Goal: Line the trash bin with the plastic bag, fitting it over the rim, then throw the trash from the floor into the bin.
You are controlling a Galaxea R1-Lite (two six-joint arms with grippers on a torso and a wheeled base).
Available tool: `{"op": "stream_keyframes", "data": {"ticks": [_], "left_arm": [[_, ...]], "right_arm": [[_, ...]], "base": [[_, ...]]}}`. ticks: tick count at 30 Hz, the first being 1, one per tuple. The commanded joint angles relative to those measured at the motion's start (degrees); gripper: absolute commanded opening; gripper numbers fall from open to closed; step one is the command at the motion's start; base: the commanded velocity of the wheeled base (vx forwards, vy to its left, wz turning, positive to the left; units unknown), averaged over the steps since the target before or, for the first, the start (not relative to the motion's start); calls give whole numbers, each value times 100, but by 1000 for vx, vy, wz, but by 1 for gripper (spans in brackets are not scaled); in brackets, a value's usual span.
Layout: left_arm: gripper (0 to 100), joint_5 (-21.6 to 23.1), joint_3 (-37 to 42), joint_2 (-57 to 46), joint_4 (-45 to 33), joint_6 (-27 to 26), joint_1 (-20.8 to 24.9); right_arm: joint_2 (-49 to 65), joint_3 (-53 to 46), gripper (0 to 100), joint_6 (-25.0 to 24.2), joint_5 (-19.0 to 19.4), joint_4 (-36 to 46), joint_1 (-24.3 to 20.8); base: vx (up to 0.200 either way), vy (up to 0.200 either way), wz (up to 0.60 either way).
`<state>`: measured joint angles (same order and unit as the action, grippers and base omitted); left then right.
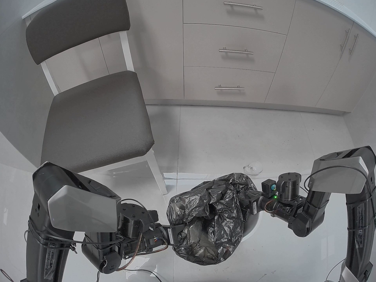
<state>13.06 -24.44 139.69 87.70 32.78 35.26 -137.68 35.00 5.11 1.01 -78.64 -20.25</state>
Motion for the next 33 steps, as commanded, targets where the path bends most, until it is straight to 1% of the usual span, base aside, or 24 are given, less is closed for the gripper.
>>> {"op": "stream_keyframes", "data": {"ticks": [1,6,8,10,12,16,23,25,26,28,33], "left_arm": [[0,4,1,5,2,0,-1],[0,-5,1,5,2,0,-1],[0,4,1,5,2,0,-1],[0,-5,1,5,2,9,-1],[0,-5,1,5,2,9,-1],[0,-5,1,5,2,0,-1],[0,4,1,5,2,9,-1],[0,-5,1,5,2,0,-1],[0,-5,1,5,2,9,-1],[0,4,1,5,2,0,-1],[0,-5,1,5,2,0,-1]], "right_arm": [[-321,165,0,43,4,-11,162],[-699,587,0,34,-5,24,153],[-787,824,0,34,-5,191,135],[-795,1053,0,34,-5,534,126],[-795,1483,0,17,-5,1176,126],[-875,2037,0,-1,-5,1817,126],[-1077,2327,0,8,-13,1940,126],[-1121,2644,0,-1,-5,2301,170],[-1121,2652,0,-1,-5,2318,170],[-1103,2696,0,-80,4,2468,188],[-1112,2758,0,-212,4,2512,179]], "base": [[0,0,0],[0,0,0],[0,0,0],[0,0,0],[0,0,0],[0,0,0],[0,0,0],[0,0,0],[0,0,0],[0,0,0],[0,0,0]]}}
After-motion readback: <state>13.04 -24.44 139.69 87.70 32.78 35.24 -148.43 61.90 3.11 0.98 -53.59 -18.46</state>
